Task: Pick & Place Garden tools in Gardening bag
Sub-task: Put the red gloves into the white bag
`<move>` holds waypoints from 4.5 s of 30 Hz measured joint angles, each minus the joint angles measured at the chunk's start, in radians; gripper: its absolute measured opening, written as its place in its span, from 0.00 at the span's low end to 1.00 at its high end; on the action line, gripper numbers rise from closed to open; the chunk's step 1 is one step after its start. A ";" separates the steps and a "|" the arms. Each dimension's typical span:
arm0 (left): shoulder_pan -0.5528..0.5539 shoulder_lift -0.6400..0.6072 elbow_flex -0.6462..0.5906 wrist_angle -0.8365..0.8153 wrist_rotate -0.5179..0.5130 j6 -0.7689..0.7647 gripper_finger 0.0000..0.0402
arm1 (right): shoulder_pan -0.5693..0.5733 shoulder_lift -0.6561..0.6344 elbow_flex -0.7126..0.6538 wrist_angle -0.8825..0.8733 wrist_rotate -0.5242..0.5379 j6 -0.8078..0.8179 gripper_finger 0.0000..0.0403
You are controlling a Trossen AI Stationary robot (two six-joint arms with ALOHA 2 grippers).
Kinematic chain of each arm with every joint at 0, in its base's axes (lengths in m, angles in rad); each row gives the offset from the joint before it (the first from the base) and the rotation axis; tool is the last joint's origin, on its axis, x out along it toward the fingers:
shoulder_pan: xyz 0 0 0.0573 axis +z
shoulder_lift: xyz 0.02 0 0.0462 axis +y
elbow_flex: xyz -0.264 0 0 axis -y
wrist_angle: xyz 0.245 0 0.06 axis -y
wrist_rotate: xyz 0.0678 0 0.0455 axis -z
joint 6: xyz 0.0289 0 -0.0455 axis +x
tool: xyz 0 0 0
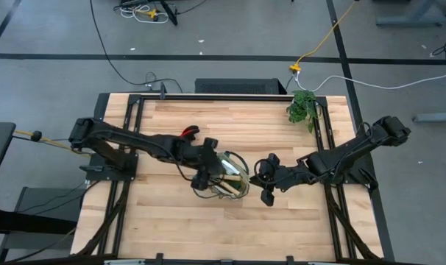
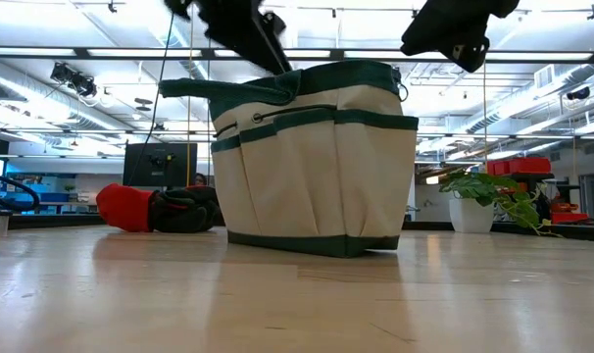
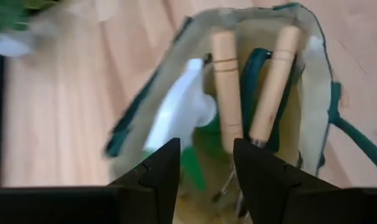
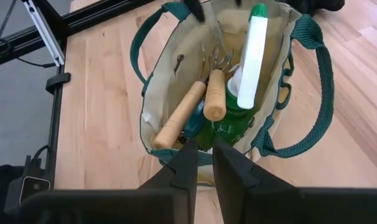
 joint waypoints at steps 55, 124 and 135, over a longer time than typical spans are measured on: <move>0.570 -0.300 -0.329 -0.572 0.026 -0.132 0.39 | -0.002 0.000 0.000 0.003 0.104 0.184 0.12; 0.502 -0.221 -0.467 -0.264 0.041 -0.208 0.65 | -0.575 -0.106 0.000 0.423 0.206 -0.411 0.12; 0.502 -0.146 -0.493 -0.256 0.020 -0.201 0.68 | -0.571 -0.106 0.000 0.419 0.179 -0.388 0.12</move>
